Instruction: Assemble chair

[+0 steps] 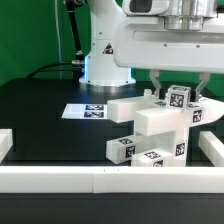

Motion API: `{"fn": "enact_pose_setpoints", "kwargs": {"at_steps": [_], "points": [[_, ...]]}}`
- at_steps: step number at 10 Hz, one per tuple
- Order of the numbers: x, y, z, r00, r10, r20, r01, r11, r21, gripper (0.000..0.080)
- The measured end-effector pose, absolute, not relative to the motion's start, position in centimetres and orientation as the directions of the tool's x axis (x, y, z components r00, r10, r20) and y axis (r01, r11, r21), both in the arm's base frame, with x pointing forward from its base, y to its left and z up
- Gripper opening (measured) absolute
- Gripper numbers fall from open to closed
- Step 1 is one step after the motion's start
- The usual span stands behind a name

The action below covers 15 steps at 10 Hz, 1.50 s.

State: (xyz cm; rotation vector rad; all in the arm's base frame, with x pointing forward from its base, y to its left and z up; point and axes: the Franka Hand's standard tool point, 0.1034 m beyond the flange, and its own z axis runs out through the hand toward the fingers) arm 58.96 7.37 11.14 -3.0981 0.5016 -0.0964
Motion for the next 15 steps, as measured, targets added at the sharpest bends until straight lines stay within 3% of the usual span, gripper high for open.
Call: {"fn": "enact_pose_setpoints", "kwargs": {"at_steps": [1,4,9,15], "points": [[58.95,7.36,11.14,0.947,-0.315,0.06,-0.315,-0.949,-0.011,0.0284],[58.95,7.37,11.13,0.935,-0.35,0.059,-0.349,-0.937,-0.015,0.0284],[58.95,7.4,11.13,0.785,-0.617,0.051,-0.616,-0.787,-0.033,0.0284],[58.92,7.57,11.11,0.499,-0.866,0.032,-0.864,-0.5,-0.051,0.0284]]}}
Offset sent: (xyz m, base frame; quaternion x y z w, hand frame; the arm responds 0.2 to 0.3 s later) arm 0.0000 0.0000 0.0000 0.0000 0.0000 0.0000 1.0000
